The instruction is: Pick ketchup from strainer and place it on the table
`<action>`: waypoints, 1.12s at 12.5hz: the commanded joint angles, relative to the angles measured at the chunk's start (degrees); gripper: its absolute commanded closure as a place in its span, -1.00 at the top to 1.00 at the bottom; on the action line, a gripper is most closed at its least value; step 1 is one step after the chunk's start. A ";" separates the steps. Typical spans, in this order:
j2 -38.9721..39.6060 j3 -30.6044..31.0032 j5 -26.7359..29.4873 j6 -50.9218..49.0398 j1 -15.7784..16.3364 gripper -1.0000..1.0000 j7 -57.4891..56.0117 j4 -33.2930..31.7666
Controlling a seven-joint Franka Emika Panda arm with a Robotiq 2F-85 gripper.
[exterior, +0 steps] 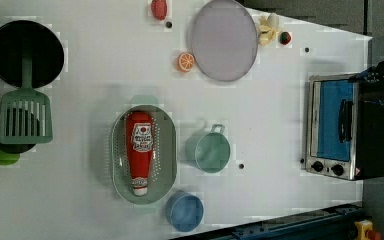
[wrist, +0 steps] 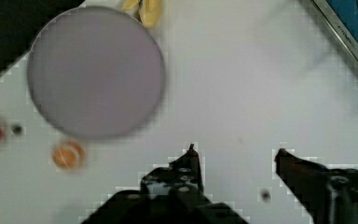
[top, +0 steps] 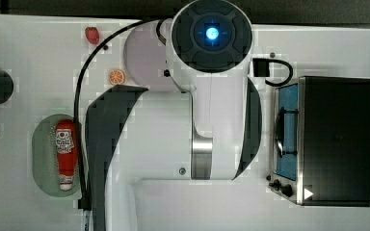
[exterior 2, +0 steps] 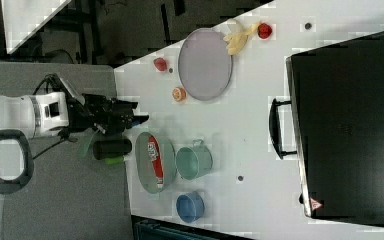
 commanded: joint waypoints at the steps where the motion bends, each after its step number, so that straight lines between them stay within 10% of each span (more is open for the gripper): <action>1: -15.69 4.30 2.33 -10.14 -5.07 0.58 3.45 -6.51; 3: -15.31 6.14 2.33 -10.14 -4.61 1.00 3.45 -6.51; 14: -9.23 28.15 2.33 -2.58 -2.86 1.00 4.64 -7.34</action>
